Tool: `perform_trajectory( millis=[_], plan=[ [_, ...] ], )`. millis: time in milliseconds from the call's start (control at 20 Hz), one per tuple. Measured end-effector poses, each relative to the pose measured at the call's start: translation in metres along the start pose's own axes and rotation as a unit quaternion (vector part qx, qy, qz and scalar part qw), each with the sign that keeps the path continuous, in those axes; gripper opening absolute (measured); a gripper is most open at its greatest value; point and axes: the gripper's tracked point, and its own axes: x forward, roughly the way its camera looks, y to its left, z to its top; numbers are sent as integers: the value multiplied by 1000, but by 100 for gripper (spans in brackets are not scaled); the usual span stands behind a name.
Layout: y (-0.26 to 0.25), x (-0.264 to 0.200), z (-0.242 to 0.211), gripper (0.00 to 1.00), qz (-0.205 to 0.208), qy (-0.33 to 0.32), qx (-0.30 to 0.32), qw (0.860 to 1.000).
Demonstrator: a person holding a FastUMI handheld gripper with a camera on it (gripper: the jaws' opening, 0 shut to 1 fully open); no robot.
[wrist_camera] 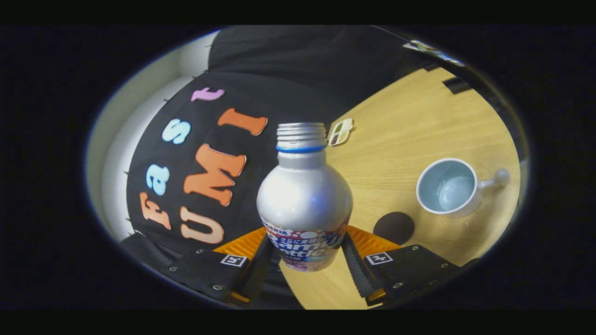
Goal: Take the bottle from table, then pour the juice into the cup, finally place the bottle on the coaster
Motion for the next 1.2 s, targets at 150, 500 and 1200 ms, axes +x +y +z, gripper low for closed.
perform_trajectory(
  millis=[150,500,1200],
  plan=[
    [-2,3,-7,77,-16,-12,-110,994],
    [-18,16,-7,77,-99,-78,-365,922],
    [-71,64,-36,78,-171,-69,-481,857]
  ],
)
